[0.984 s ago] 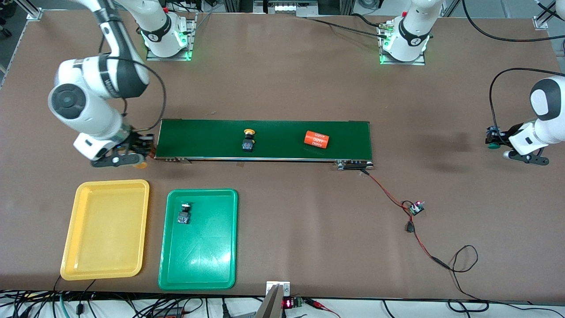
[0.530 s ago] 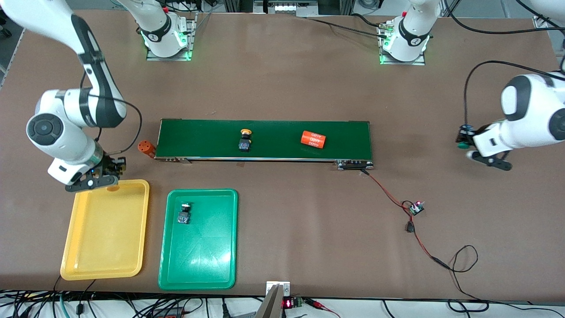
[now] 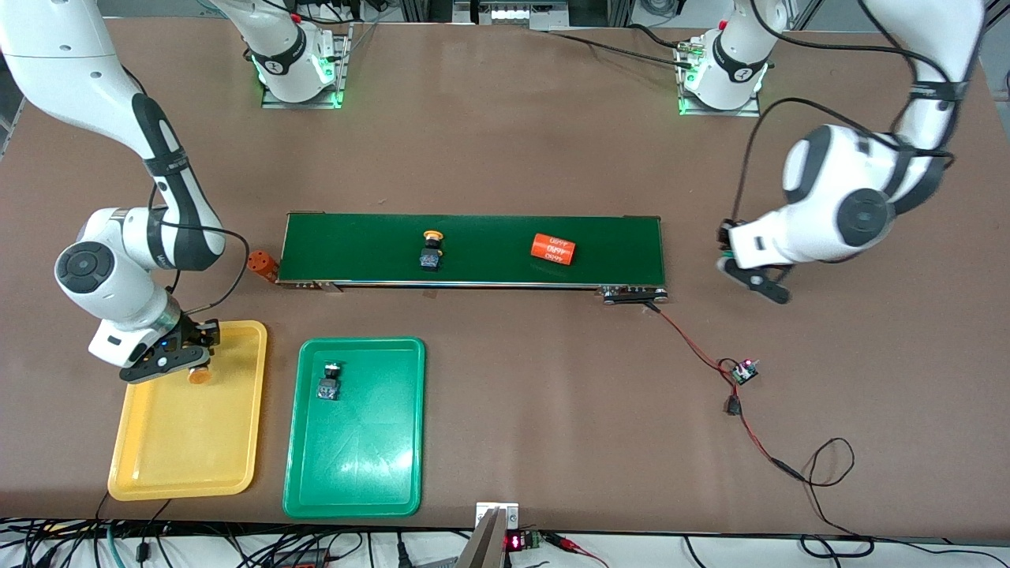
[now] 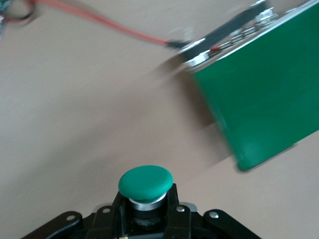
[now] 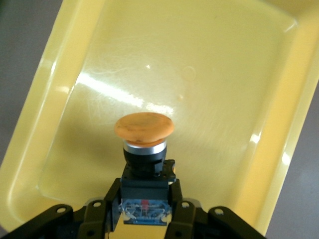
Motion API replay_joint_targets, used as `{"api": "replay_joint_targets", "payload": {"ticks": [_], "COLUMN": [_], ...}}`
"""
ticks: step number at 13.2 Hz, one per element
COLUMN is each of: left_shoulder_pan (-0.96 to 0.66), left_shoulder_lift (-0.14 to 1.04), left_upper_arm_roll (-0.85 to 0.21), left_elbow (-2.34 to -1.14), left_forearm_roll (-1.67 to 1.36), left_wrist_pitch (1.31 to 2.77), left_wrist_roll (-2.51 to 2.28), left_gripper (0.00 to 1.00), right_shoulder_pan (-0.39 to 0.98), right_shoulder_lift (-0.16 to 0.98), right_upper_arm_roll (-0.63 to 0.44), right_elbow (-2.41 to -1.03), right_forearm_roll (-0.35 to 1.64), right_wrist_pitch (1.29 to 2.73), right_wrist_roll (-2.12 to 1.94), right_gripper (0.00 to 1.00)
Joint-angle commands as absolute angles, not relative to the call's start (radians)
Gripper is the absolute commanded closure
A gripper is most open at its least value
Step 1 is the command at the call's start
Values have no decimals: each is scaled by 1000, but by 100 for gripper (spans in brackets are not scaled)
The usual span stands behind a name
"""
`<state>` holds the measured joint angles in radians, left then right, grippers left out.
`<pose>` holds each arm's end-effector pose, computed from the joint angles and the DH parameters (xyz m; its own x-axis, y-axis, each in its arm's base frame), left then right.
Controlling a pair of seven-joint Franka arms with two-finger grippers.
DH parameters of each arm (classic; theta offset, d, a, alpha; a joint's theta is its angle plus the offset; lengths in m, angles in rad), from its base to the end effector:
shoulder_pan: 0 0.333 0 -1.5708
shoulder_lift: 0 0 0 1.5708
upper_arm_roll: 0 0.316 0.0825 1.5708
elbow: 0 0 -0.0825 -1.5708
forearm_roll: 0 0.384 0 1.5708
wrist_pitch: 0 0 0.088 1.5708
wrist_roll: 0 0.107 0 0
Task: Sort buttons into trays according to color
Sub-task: 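Place the yellow button in its tray while the left gripper reaches the belt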
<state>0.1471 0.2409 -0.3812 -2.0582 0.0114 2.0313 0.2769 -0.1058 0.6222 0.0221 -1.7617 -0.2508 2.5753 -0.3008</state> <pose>0.5398 -0.1246 0.3090 0.8401 -0.4977 -0.2157 -0.4766 -0.8672 0.1446 0.6793 -0.0543 0.2309 0.9052 0.4077 0.1202 0.3796 -0.9026 0.2028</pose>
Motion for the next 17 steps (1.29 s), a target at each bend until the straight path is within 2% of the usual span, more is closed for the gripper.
{"api": "replay_joint_targets", "payload": {"ticks": [1,2,4,8,13,16,17], "left_shoulder_pan": [52,31,2,-17,-23,-26,-28], "left_shoulder_lift": [238,256,303,385,434,463,463], "left_upper_arm_roll": [-364,-364,-364,-362,-360,-360,-360], "left_elbow": [-2028,-2011,-1978,-1930,-1930,-1942,-1941], "left_forearm_roll": [-9,-23,-76,-113,-114,-112,-112], "left_wrist_pitch": [2023,2023,2026,2086,2143,2203,2203], "left_wrist_roll": [166,119,43,-54,-75,-75,-75], "left_gripper": [100,100,100,100,100,98,70], "right_shoulder_pan": [-129,-132,-137,-132,-133,-132,-130], "right_shoulder_lift": [649,649,647,614,474,419,410], "right_upper_arm_roll": [38,38,40,55,227,297,299], "right_elbow": [-1738,-1738,-1744,-1758,-1753,-1749,-1749], "right_forearm_roll": [-256,-256,-253,-249,-249,-128,-67], "right_wrist_pitch": [2609,2614,2617,2570,2159,2015,1993], "right_wrist_roll": [-324,-325,-325,-292,33,159,164], "right_gripper": [50,24,12,10,8,6,5]}}
